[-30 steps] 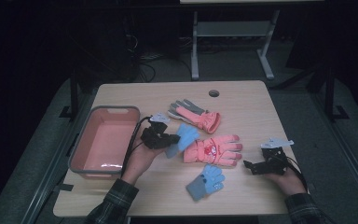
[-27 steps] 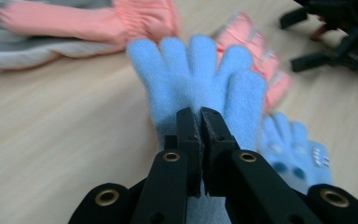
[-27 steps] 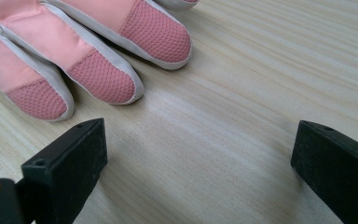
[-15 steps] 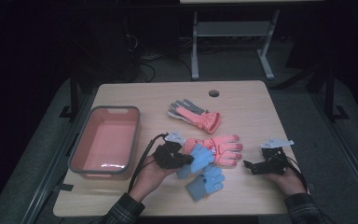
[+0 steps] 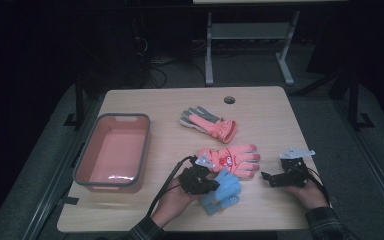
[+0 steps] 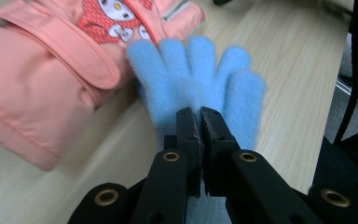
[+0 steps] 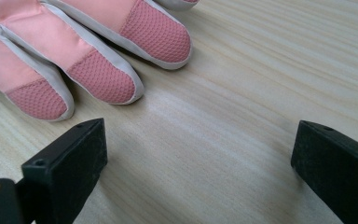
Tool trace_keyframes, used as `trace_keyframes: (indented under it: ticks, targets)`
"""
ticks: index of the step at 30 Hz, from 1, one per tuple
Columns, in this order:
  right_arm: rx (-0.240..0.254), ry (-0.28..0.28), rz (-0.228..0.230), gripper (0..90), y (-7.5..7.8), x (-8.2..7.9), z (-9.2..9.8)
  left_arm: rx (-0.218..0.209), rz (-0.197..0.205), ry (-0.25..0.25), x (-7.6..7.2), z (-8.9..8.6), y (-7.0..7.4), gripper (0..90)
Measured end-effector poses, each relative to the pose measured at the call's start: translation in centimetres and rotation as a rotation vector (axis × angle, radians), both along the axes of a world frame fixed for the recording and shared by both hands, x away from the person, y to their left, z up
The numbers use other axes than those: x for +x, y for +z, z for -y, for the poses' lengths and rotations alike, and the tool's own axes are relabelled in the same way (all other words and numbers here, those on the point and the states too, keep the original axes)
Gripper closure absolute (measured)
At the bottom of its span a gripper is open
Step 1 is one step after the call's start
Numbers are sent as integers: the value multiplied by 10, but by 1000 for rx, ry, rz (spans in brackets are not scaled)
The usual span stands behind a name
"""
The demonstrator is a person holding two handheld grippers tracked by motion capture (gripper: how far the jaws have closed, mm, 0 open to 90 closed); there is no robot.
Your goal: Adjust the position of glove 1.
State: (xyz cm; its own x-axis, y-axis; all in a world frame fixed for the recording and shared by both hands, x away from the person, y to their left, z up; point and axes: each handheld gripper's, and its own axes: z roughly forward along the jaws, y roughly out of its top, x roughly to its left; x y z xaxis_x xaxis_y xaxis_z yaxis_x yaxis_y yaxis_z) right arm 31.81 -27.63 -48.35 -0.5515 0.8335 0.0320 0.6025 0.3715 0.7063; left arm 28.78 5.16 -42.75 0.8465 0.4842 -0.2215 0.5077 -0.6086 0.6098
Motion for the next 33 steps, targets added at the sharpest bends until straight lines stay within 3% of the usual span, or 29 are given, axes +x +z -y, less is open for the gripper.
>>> trace_keyframes:
  ticks: [2,6,7,9,15,16,21,26,33]
  targets:
    - [-1,0,0,29,0,0,0,-8,-3,14,-2,3,-3,863]
    - [-1,0,0,29,0,0,0,16,-1,-8,-3,5,-6,848]
    - [0,0,0,29,0,0,0,9,3,-5,-4,7,-7,792]
    - [0,0,0,29,0,0,0,-2,0,-18,-4,7,-7,769]
    - [0,0,0,29,0,0,0,-24,22,-83,-1,8,-5,471]
    - [0,0,0,29,0,0,0,-8,37,-109,0,9,-7,428]
    - [0,0,0,29,0,0,0,20,87,-136,0,16,-14,250]
    - [0,-1,0,29,0,0,0,46,98,-148,-2,26,-22,181]
    - [0,-1,0,29,0,0,0,85,109,-151,-4,33,-33,180]
